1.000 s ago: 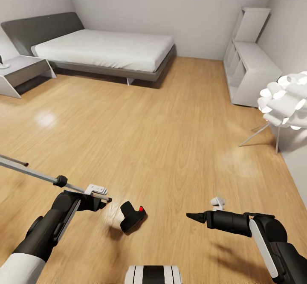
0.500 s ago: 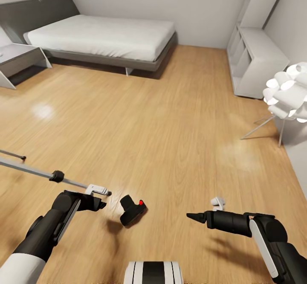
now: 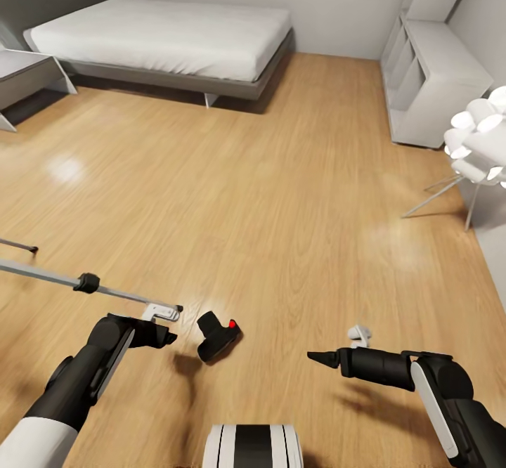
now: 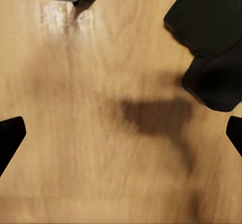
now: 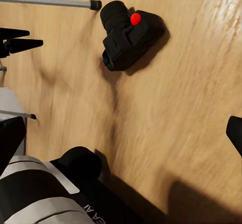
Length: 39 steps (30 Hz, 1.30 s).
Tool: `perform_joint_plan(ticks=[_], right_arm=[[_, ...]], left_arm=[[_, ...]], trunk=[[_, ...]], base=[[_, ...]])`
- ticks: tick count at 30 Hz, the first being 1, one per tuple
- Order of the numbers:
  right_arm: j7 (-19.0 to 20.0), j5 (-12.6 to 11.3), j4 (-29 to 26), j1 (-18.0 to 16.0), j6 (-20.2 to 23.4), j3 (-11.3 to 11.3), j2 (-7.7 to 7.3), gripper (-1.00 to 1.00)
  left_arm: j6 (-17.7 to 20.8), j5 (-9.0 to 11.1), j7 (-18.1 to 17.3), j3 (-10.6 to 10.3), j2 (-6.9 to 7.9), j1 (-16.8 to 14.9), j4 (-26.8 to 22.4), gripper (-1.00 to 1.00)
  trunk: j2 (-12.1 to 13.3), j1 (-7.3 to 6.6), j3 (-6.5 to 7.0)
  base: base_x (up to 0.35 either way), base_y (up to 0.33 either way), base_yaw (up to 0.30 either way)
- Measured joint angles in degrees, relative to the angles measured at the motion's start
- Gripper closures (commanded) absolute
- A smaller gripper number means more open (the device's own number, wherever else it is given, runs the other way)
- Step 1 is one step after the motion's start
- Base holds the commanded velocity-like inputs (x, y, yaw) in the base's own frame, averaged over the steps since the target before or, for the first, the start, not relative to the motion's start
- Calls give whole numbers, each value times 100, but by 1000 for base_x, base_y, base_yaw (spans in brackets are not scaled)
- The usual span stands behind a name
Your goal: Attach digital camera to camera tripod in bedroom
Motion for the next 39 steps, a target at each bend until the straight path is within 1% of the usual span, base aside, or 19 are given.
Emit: perform_joint_plan(ticks=[11,16,19,20,22,23,25,26,27,30,31,35,36,39], right_arm=[[-8,-10,10,0,9,8,3,-100],[30,-54,0,0,45,7,3,-100],[234,-78,-19,0,63,3,3,-100],[450,-87,-24,0,65,1,3,-100],[751,-88,-28,0,68,-1,3,-100],[1081,-92,-30,0,70,-2,2,-100],[1413,-80,-28,0,71,-11,-1,-100],[1670,-68,-26,0,69,-42,-3,-100],[1772,-60,-24,0,67,-69,-3,-100],[1969,-46,-20,0,65,-187,-4,-100],[2046,-38,-19,-1,64,-281,-5,-100],[2139,-28,-18,-1,62,-442,-5,-100],[2184,-23,-17,-1,62,-530,-5,-100],[2197,-23,-17,-1,62,-554,-5,-100]], left_arm=[[0,0,0,1,-5,0,0,-100],[0,-3,2,0,-5,0,16,-100],[0,-4,2,-1,-5,0,29,-100],[0,-5,2,-1,-5,0,35,-100],[0,-3,2,-1,-5,0,41,-100],[0,-5,2,-1,-5,0,49,-100],[0,-4,2,-1,-5,0,54,-100],[0,-3,2,-1,-5,0,57,-100],[0,-2,2,-1,-5,0,58,-100],[0,-1,2,-1,-5,0,60,-100],[0,-1,2,-1,-5,0,59,-100],[0,-1,2,-1,-5,0,56,-100],[0,0,2,-1,-5,0,42,-100],[0,0,2,-1,-5,0,29,-100]], trunk=[[-15,28,-244],[-22,41,-355],[-26,49,-421],[-27,51,-443],[-30,57,-488],[-31,59,-510],[-34,64,-554],[-35,67,-576],[-36,70,-599],[-40,77,-665],[-42,80,-687],[-47,90,-776],[-48,93,-798],[-52,100,-865]], base=[[0,0,0],[0,0,0],[0,0,0],[0,0,0],[0,0,0],[0,0,0],[0,0,0],[0,0,0],[0,0,0],[0,0,0],[0,0,0],[0,0,0],[0,0,0],[0,0,0]])
